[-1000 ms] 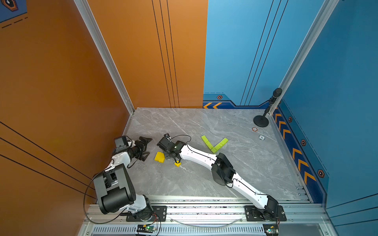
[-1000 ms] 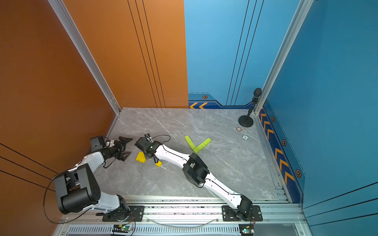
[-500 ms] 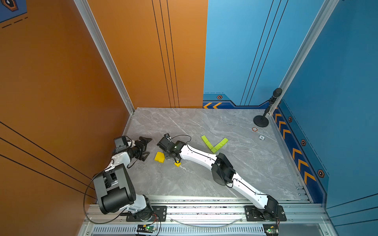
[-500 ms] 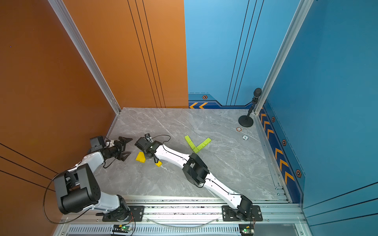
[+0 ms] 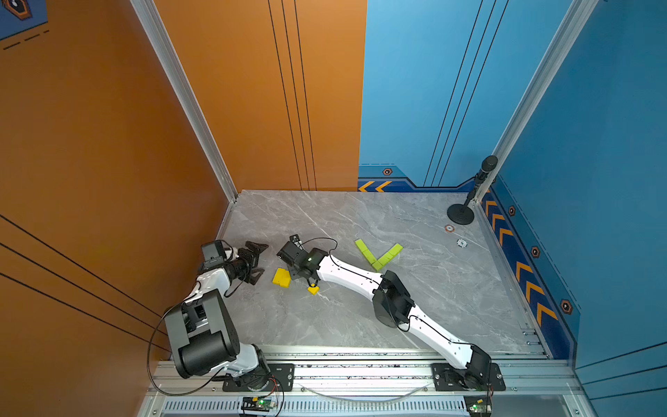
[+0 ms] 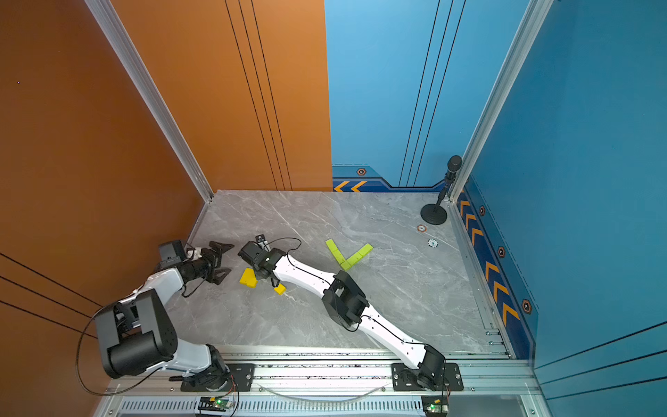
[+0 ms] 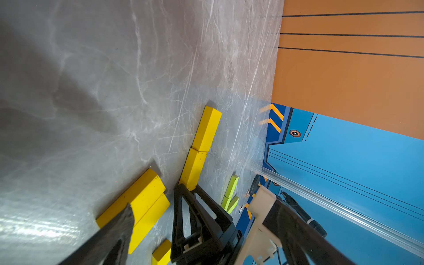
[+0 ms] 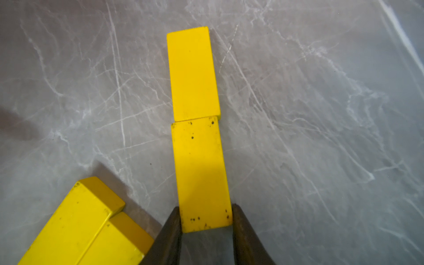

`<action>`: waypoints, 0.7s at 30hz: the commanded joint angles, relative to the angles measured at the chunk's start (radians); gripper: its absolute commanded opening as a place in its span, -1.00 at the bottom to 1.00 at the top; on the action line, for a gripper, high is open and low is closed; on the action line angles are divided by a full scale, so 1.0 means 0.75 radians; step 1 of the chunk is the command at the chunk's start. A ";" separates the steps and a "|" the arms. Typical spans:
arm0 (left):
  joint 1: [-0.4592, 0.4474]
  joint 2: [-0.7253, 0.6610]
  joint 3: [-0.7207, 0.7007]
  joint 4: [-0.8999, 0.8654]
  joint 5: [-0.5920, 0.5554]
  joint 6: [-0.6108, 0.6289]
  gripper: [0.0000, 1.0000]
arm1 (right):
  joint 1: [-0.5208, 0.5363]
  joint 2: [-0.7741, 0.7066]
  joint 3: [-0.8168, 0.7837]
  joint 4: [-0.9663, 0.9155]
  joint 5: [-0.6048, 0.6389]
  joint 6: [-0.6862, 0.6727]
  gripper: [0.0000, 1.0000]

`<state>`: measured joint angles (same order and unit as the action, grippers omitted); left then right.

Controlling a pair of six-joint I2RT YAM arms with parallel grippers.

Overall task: Assemble the letter v with building blocks
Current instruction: Assemble the building block at the center of the board.

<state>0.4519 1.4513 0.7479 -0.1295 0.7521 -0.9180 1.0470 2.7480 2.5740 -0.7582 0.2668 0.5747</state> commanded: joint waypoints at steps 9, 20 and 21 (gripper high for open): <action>0.012 -0.012 0.001 -0.001 0.022 -0.007 0.95 | -0.001 0.053 0.016 -0.051 0.041 -0.016 -0.27; 0.011 -0.008 0.003 -0.001 0.022 -0.006 0.95 | -0.005 0.064 0.013 -0.064 0.046 -0.052 -0.26; 0.011 -0.008 0.002 -0.002 0.023 -0.008 0.95 | -0.005 0.063 0.012 -0.065 0.044 -0.052 -0.26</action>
<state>0.4519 1.4513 0.7479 -0.1295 0.7521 -0.9180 1.0470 2.7487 2.5740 -0.7589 0.2707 0.5499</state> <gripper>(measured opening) 0.976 0.368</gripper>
